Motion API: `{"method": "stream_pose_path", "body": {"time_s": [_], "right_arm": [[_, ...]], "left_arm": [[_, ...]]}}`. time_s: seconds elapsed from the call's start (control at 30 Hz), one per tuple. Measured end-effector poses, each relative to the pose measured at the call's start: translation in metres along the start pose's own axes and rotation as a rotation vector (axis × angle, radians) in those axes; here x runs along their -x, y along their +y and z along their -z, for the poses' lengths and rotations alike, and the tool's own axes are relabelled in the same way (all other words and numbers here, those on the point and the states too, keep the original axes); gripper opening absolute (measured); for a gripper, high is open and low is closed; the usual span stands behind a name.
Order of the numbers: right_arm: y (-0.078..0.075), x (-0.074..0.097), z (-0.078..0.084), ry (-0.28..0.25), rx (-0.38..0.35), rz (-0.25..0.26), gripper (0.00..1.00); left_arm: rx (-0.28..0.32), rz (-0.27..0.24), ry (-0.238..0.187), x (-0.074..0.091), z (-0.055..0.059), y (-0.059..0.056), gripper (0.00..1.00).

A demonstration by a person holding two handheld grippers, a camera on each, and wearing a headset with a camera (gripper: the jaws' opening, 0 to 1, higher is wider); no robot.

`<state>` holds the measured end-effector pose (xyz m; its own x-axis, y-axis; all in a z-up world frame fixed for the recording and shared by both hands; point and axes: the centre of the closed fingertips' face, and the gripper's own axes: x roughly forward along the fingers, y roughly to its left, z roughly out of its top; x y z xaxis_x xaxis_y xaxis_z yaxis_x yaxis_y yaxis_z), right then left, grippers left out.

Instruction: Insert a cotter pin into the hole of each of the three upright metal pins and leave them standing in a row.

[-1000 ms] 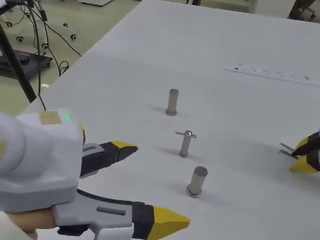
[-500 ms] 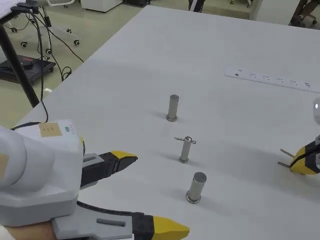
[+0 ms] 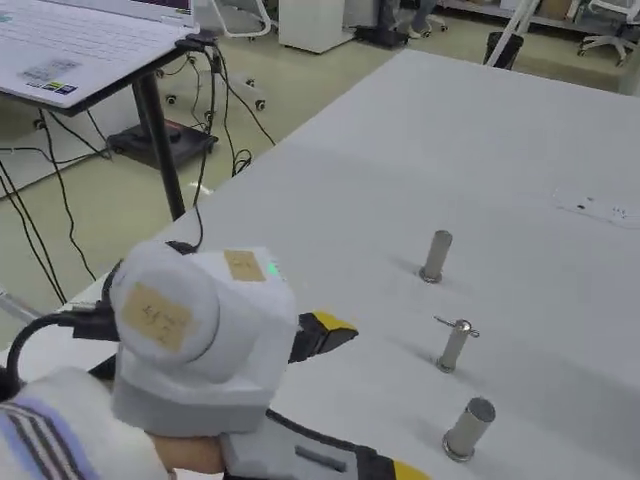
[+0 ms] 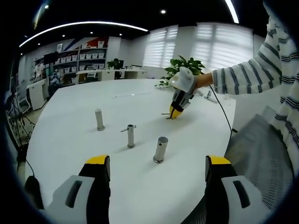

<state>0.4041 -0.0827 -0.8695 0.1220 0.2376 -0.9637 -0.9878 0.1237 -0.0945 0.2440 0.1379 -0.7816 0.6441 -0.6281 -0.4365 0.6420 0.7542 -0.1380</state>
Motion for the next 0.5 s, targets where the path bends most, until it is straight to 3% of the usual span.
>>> {"method": "stream_pose_path", "body": {"time_s": [0.13,0.27,0.5], "right_arm": [[0.004,0.001,0.001,0.019,-0.003,-0.012,0.03],[0.016,0.004,0.004,0.042,0.014,-0.041,0.03],[0.03,0.018,-0.005,0.001,-0.031,-0.074,0.03]], "left_arm": [[-0.041,0.011,0.018,0.0,0.004,-0.008,0.83],[-0.068,0.004,0.027,-0.001,0.006,-0.008,0.82],[-0.091,0.009,0.003,-0.002,0.001,-0.01,0.76]]}}
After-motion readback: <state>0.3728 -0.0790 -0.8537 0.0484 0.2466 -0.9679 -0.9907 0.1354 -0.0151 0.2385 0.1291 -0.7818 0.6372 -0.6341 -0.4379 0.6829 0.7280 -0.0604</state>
